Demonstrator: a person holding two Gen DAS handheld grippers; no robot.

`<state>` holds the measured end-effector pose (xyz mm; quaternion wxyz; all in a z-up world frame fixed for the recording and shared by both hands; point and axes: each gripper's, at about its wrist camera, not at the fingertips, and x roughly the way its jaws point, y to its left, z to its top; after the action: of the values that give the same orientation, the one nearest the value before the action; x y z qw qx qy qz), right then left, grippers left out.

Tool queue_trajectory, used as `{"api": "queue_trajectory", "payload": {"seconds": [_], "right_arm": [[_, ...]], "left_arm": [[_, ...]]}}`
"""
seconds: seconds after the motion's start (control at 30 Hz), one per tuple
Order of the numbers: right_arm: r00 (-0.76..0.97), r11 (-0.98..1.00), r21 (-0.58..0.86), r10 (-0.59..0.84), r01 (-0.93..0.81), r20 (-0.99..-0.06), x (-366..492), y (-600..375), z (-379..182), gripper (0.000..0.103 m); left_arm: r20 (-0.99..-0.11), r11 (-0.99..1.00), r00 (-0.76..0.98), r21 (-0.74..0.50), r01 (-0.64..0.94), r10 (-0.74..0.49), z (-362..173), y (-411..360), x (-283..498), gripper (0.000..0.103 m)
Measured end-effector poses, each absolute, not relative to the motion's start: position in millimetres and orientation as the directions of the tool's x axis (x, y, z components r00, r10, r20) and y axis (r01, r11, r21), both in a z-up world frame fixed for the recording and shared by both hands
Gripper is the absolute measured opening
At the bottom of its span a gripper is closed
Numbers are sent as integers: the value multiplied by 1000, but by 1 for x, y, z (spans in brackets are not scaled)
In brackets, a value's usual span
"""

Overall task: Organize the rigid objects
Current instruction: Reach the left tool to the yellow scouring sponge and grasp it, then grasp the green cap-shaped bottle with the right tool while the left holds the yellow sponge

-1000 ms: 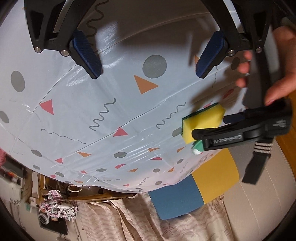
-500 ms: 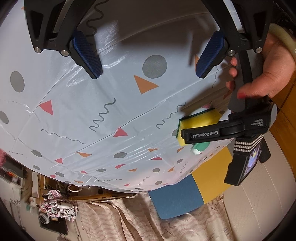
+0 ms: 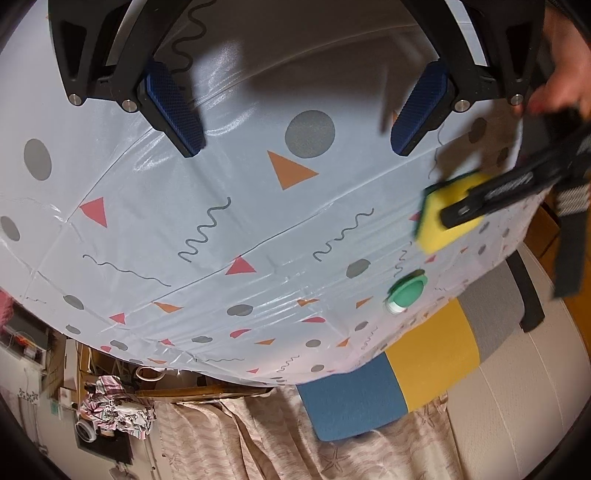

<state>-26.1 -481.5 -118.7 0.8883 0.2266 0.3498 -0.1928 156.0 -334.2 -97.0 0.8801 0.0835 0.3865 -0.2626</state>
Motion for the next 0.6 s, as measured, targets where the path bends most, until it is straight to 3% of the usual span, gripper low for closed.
{"api": "queue_trajectory", "payload": {"seconds": [0.27,0.6], "right_arm": [[717,865,293,-104,408,-690,20,-490,-83,103],[698,947,190,-48,260,-715,201,-480,-58,103]], "left_arm": [[-697,868,584,-115,483,-417,-98,-312,153,91],[-669,858,579,-181,481,-466,-100,-302,154,92]]}}
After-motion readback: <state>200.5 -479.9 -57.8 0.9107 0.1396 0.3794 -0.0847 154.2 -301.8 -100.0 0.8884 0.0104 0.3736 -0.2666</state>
